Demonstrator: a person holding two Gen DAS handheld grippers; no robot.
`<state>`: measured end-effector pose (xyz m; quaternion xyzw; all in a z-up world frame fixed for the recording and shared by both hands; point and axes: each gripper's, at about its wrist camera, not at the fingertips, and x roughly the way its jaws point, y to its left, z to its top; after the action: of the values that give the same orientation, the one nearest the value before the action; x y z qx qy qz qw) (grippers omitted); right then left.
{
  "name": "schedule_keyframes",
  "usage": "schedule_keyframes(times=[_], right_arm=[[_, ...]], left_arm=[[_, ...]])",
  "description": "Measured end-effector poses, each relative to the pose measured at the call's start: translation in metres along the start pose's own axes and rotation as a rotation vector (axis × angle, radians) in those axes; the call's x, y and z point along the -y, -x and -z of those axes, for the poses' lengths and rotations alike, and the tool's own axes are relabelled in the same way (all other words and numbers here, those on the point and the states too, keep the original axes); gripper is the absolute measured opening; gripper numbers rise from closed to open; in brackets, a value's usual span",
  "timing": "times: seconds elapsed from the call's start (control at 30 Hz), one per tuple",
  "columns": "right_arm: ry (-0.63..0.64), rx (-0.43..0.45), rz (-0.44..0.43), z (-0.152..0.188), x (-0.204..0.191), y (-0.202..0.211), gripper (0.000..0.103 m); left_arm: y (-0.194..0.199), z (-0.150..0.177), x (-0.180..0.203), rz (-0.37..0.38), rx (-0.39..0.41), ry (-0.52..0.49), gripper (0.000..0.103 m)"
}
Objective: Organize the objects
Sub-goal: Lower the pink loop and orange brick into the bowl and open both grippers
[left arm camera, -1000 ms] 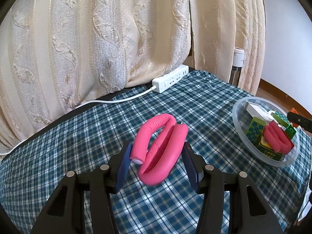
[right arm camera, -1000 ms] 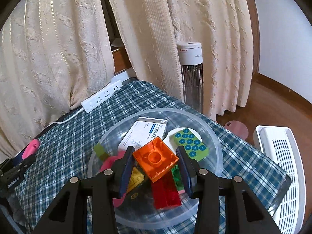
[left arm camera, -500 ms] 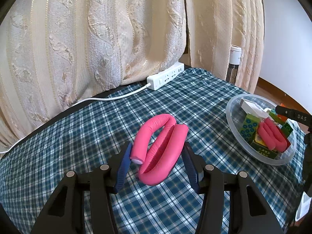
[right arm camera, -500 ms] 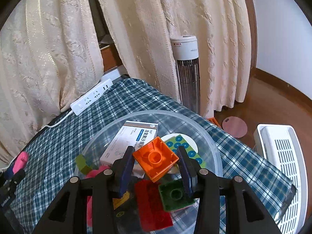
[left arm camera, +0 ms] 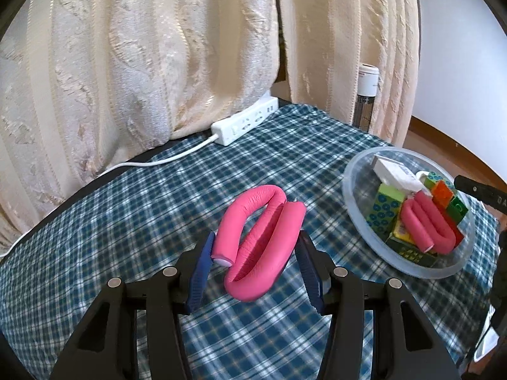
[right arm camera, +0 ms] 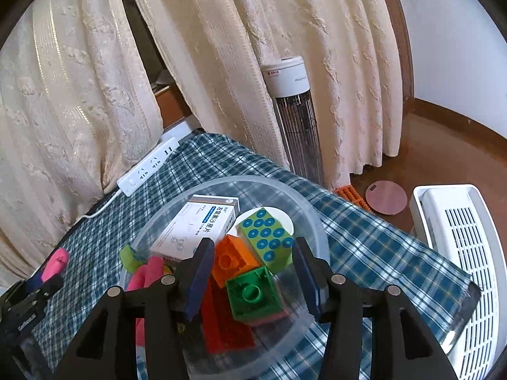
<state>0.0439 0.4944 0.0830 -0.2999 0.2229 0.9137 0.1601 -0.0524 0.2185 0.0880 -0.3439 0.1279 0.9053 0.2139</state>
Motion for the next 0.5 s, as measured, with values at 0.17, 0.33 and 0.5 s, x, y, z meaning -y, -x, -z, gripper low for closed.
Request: schedule_keyframes(times=[0.17,0.33,0.5], right_arm=[[0.03,0.041,-0.008,0.004,0.0,0.012,0.059],[0.046,0.063,-0.027,0.007,0.003,0.019,0.06],[0.056,0.072,-0.04,0.01,0.009,0.022,0.06]], left_arm=[[-0.006,-0.013,0.018,0.02,0.005,-0.022,0.053],[-0.015,-0.029,0.036,0.042,0.006,-0.039,0.053],[-0.03,-0.045,0.054,0.066,-0.002,-0.057,0.053]])
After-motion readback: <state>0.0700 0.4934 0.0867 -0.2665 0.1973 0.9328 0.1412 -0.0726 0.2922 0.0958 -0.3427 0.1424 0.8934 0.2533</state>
